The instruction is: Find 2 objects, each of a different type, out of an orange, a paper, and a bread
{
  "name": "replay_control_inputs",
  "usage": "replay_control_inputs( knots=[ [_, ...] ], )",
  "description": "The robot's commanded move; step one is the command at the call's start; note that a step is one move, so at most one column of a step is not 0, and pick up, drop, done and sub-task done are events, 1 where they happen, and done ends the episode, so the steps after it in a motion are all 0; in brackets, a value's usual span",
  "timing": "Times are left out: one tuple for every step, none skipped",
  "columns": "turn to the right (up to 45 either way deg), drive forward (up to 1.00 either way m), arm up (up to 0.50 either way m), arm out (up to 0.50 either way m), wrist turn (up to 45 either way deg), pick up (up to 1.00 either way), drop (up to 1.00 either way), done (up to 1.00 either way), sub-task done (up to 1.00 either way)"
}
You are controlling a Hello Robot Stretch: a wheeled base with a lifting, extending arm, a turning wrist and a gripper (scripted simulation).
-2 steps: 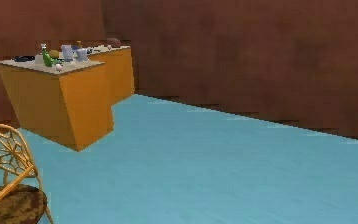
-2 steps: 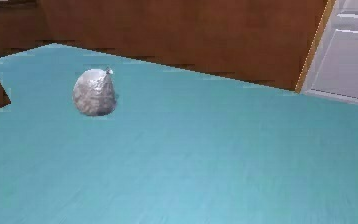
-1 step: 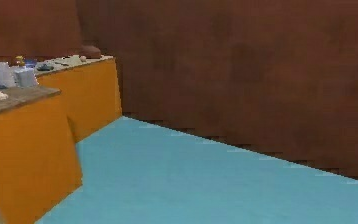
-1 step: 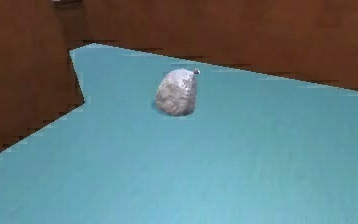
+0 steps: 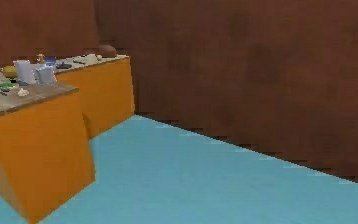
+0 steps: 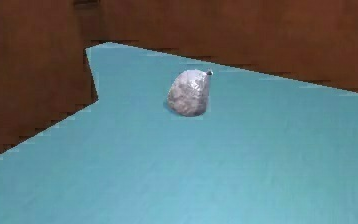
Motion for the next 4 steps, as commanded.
replay_control_inputs(
  knots=[
    [0.0,1.00,0.00,0.00,0.0,0.00,0.00,0.00,0.00],
    [0.0,0.45,0.00,0.00,0.0,0.00,0.00,0.00,0.00],
    [-33.0,0.00,0.00,0.00,0.0,0.00,0.00,0.00,0.00],
    [0.0,0.65,0.00,0.00,0.0,0.00,0.00,0.00,0.00]
  ],
)
